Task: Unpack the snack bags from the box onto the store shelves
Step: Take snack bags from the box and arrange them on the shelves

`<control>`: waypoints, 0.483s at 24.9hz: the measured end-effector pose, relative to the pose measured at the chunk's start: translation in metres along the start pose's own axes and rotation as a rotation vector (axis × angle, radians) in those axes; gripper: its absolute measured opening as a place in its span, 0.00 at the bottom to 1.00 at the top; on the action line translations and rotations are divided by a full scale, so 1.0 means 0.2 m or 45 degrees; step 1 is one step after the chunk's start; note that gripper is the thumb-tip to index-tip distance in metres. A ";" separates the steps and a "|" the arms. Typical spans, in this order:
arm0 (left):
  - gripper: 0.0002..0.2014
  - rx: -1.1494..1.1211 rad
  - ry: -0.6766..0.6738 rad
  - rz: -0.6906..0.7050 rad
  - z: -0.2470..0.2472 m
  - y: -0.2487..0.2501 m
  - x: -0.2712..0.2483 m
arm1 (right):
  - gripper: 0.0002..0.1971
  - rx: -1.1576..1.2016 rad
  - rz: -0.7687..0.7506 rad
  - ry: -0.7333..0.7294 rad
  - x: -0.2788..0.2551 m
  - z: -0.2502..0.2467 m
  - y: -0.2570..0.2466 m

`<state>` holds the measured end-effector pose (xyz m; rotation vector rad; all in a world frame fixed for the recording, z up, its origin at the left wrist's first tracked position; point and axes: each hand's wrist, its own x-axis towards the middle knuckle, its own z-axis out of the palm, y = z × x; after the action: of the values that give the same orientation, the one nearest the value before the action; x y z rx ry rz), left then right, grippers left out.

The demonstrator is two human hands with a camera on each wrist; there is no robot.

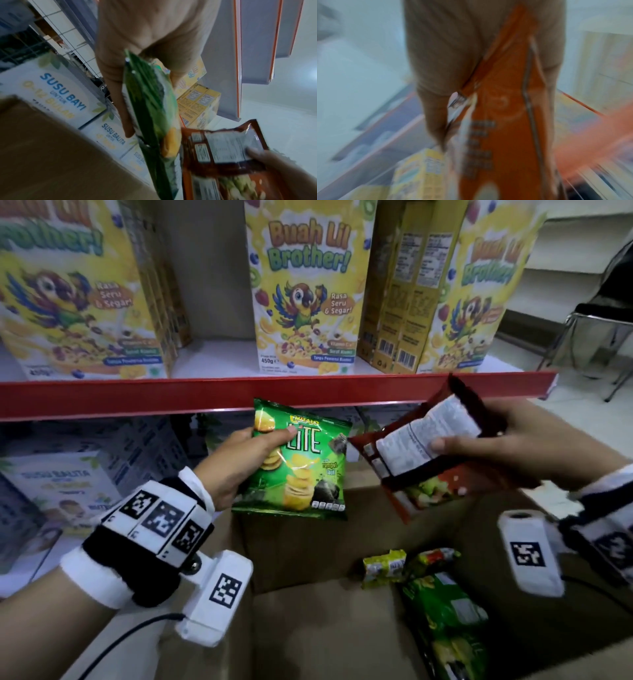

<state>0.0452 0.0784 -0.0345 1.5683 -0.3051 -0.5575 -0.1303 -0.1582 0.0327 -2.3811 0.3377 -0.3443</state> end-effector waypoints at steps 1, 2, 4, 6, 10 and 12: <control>0.16 -0.024 -0.030 -0.016 0.02 0.00 0.00 | 0.18 -0.024 -0.099 0.130 -0.04 -0.03 -0.07; 0.18 -0.053 -0.058 -0.027 0.03 0.01 -0.01 | 0.16 -0.083 -0.221 0.269 -0.07 -0.03 -0.12; 0.21 -0.127 -0.102 -0.029 0.06 0.01 -0.01 | 0.18 -0.272 -0.514 0.518 -0.10 0.02 -0.17; 0.21 -0.252 -0.143 -0.041 0.08 0.03 -0.02 | 0.26 -0.430 -0.692 0.645 -0.11 0.15 -0.17; 0.28 -0.482 -0.251 -0.004 0.08 0.07 -0.05 | 0.40 -0.495 -0.659 0.420 -0.13 0.44 -0.12; 0.35 -0.530 -0.300 0.079 0.07 0.08 -0.05 | 0.41 -0.558 -0.657 0.269 -0.14 0.49 -0.09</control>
<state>0.0313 0.0705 -0.0174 1.0906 -0.3868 -0.7091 -0.1215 -0.0764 -0.0296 -2.8529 -0.1360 -0.8351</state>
